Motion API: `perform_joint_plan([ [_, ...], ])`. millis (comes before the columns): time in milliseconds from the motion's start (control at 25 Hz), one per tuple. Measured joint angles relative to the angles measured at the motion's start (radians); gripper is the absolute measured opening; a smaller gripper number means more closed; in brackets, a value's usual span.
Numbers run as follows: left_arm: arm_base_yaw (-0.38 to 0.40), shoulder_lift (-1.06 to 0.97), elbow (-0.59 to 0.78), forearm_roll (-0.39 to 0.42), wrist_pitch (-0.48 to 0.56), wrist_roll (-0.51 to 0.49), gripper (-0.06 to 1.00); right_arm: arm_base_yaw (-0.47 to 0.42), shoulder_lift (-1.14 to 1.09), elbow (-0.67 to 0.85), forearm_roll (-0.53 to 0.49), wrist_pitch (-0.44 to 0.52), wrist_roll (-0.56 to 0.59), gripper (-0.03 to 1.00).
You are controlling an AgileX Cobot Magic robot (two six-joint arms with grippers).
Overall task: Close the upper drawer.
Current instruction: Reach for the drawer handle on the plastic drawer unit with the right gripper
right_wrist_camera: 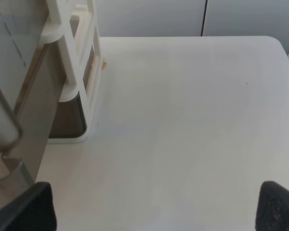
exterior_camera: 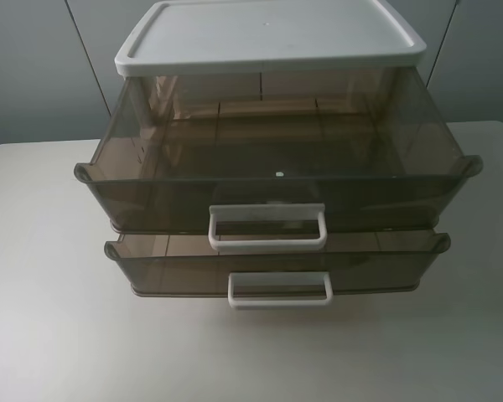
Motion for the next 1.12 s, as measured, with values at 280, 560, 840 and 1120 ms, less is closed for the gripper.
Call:
perform_joint_plan([
  [280, 0.0, 0.0, 0.0, 0.0, 0.0, 0.0, 0.74, 0.0, 0.0, 0.0, 0.0, 0.0, 0.0, 0.63],
  [560, 0.0, 0.0, 0.0, 0.0, 0.0, 0.0, 0.74, 0.0, 0.0, 0.0, 0.0, 0.0, 0.0, 0.63],
  [840, 0.0, 0.0, 0.0, 0.0, 0.0, 0.0, 0.74, 0.0, 0.0, 0.0, 0.0, 0.0, 0.0, 0.63],
  [1120, 0.0, 0.0, 0.0, 0.0, 0.0, 0.0, 0.74, 0.0, 0.0, 0.0, 0.0, 0.0, 0.0, 0.63],
])
